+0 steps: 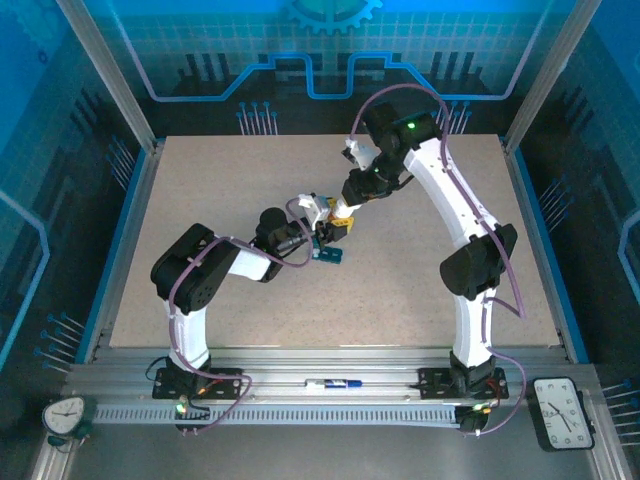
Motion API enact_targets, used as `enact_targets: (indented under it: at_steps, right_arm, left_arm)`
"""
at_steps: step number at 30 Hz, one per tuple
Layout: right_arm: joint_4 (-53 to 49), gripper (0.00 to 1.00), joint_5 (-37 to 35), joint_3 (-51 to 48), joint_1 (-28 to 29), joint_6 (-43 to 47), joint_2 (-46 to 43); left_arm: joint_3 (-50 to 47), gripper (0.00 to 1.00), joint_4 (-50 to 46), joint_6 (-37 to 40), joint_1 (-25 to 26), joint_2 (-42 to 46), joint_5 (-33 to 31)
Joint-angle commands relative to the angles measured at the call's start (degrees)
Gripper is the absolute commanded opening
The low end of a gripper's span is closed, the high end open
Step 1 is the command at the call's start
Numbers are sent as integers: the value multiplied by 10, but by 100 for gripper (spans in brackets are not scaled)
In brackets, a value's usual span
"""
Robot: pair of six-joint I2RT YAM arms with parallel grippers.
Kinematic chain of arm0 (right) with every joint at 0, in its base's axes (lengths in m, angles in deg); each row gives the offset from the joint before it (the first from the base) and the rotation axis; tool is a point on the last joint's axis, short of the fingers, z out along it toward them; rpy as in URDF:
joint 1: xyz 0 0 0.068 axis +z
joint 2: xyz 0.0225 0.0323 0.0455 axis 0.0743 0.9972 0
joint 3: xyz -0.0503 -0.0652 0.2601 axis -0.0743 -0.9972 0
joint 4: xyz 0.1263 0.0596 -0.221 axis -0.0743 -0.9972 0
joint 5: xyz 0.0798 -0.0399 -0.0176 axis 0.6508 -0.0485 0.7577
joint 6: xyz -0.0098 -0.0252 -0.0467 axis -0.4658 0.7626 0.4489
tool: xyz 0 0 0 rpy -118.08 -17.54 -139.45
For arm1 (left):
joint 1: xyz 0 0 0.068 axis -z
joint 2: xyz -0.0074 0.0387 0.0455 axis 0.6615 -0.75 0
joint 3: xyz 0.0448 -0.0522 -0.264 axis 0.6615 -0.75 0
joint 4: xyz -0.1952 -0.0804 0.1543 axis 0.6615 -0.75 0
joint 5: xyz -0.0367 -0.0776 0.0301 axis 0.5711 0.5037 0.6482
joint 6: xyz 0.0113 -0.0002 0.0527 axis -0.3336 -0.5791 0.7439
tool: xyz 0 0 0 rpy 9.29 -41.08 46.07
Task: Sort the pills into containers
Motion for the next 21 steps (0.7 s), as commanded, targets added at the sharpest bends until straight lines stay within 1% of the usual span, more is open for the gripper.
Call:
enact_targets:
  at_steps: [1,10,21]
  right_arm:
    - [-17,40,14,19,7,9,15]
    - [-19,40,27,13,9,13,19]
    - [2,40,38,-60,8,23,-7]
  left_arm:
    - [1,0,10,18,7,13,25]
    - [1,0,1,27,8,23,27]
    - [8,0,-5,31,7,31,28]
